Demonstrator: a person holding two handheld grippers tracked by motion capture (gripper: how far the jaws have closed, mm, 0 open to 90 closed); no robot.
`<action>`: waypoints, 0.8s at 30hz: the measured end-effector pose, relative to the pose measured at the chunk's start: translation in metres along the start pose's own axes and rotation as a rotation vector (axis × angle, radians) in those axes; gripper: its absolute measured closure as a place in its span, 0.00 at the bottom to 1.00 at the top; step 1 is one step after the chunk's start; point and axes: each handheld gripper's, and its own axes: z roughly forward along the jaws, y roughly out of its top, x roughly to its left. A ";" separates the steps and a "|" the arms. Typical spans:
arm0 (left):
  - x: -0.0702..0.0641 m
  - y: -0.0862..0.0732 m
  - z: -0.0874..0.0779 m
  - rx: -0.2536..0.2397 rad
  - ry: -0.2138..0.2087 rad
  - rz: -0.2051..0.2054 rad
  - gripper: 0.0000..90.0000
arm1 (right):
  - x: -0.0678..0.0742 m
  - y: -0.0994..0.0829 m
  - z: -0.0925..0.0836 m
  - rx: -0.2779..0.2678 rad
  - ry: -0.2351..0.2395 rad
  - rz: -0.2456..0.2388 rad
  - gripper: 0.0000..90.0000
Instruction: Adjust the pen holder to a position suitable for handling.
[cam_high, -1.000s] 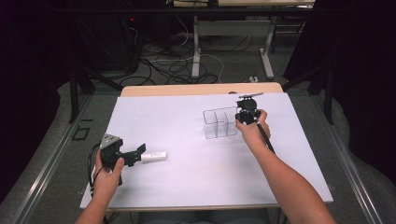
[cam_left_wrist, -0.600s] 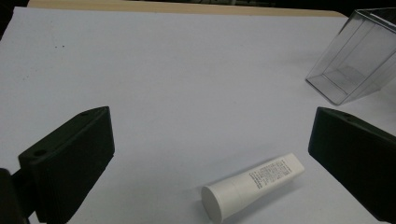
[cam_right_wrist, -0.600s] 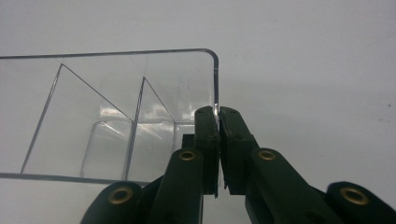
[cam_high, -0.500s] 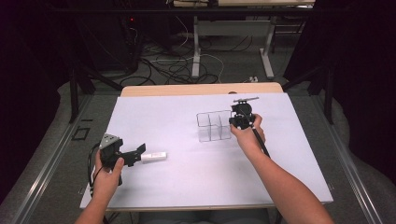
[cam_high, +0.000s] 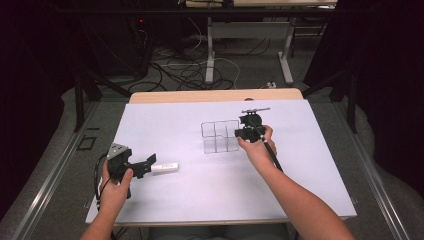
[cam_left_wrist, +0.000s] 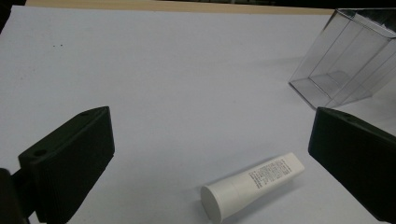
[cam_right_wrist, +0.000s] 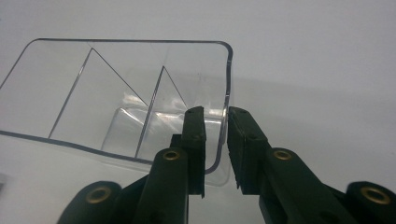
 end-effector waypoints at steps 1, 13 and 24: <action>0.000 0.000 0.000 -0.001 0.000 -0.001 0.01 | 0.002 0.000 0.000 0.002 0.002 -0.005 0.84; 0.001 0.000 0.000 -0.001 0.002 -0.003 0.01 | 0.009 -0.004 -0.002 -0.008 0.025 0.005 0.80; 0.001 -0.001 0.000 0.006 0.002 0.000 0.01 | 0.003 -0.006 -0.007 -0.040 0.072 -0.015 0.69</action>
